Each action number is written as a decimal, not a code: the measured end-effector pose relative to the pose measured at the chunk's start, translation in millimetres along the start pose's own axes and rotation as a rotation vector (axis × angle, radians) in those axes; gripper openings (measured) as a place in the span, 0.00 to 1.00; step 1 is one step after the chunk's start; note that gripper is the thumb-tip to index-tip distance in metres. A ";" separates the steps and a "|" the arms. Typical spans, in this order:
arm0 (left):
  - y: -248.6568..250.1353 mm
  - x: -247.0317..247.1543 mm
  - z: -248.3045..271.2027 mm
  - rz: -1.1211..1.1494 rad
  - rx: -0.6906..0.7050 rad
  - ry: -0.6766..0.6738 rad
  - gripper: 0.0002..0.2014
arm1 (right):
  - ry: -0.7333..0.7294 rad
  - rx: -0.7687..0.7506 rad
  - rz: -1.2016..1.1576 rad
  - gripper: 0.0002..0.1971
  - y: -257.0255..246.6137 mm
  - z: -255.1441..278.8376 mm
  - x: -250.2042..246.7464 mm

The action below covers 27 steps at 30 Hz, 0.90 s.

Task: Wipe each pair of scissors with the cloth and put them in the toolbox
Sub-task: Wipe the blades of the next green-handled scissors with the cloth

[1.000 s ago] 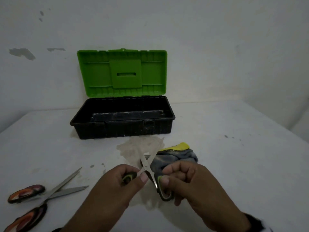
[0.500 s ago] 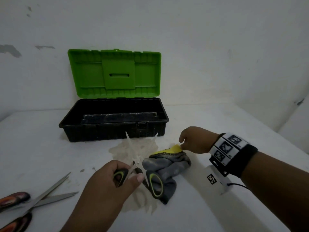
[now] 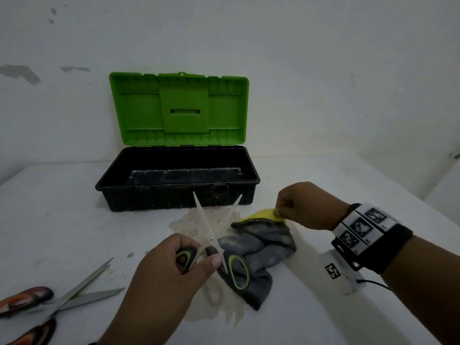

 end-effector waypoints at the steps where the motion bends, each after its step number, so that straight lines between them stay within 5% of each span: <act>1: 1.1 -1.0 -1.0 -0.003 0.004 0.006 0.15 | 0.037 -0.010 -0.012 0.09 -1.2 4.3 -7.5; 5: 9.8 -5.1 -6.1 -0.004 0.033 0.037 0.14 | 0.220 0.035 -0.284 0.11 -3.1 21.9 -35.3; 9: 19.3 -10.6 -9.3 0.007 0.048 0.062 0.15 | 0.639 0.041 -0.819 0.10 -5.4 45.4 -58.6; 12: 25.3 -17.1 -11.4 0.004 0.056 0.090 0.18 | 0.804 -0.043 -0.953 0.13 -21.7 59.5 -67.5; 18: 28.7 -25.9 -9.9 -0.027 0.063 0.159 0.19 | 0.678 -0.017 -0.659 0.16 -67.7 61.3 -33.7; 24: 26.1 -19.8 -4.3 -0.080 0.053 0.169 0.19 | 0.456 -0.124 -0.835 0.02 -102.3 62.8 -8.5; 27: 25.9 -17.9 -2.1 -0.103 0.068 0.178 0.19 | 0.421 -0.169 -0.844 0.05 -116.5 67.0 -6.9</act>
Point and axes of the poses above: each hand's wrist, its own z-axis away from the middle knuckle, its own x-axis out of the palm, y = z × x, the point moved 6 cm from there along -z, towards the middle knuckle, and after that the axes turned 2 degrees about -z, right-handed, at the moved point
